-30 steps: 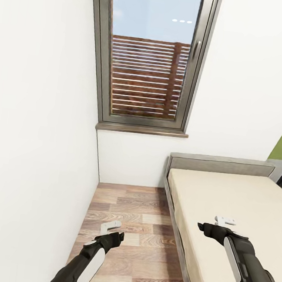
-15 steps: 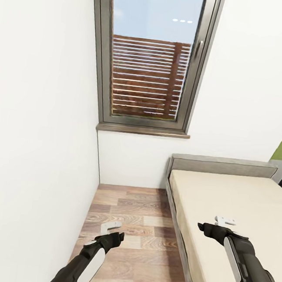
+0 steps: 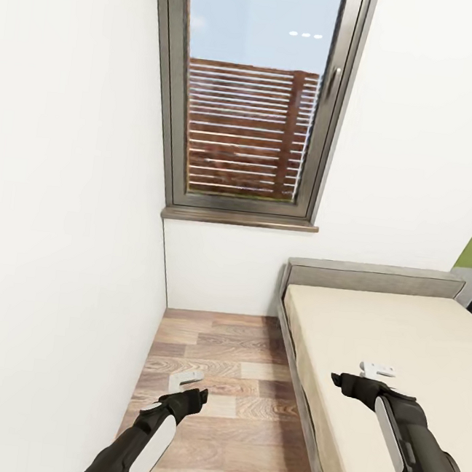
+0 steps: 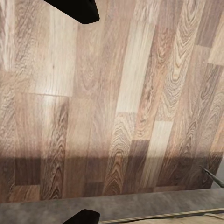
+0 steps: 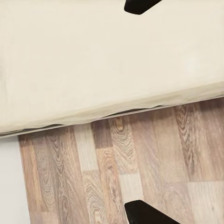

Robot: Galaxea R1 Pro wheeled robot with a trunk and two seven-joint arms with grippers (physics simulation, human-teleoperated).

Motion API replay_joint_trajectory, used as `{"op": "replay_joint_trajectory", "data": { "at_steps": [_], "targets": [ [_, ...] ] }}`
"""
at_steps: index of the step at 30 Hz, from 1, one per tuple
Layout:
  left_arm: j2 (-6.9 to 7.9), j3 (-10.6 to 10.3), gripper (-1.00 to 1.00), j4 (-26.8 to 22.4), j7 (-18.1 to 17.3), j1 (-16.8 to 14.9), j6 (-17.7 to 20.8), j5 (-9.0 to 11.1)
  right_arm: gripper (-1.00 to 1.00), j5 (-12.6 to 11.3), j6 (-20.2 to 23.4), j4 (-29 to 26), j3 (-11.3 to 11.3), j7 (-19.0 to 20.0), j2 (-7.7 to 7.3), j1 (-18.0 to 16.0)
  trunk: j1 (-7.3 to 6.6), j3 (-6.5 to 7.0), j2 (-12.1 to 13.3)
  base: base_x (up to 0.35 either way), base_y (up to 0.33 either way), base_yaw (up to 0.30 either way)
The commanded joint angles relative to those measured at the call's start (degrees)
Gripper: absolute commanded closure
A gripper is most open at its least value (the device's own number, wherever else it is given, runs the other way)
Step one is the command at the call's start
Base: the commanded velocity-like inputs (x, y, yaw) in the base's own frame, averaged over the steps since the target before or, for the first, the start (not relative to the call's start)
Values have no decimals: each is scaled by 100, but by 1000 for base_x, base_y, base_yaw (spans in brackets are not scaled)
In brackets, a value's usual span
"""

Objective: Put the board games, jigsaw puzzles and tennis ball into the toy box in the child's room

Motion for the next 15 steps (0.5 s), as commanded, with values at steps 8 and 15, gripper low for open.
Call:
{"op": "replay_joint_trajectory", "data": {
  "at_steps": [8, 15],
  "targets": [
    [3, -19, -100, -10, 51, -3, 16, 61, -100, -46, 29, -6, -7, -2, -2, -5, 0, -6, -3, 4, 3, 0],
    [3, -19, -100, -10, 51, -3, 17, 60, -100, -46, 29, -6, -7, -1, -1, -6, 0, -6, -3, 1, 1, 0]
  ]
}}
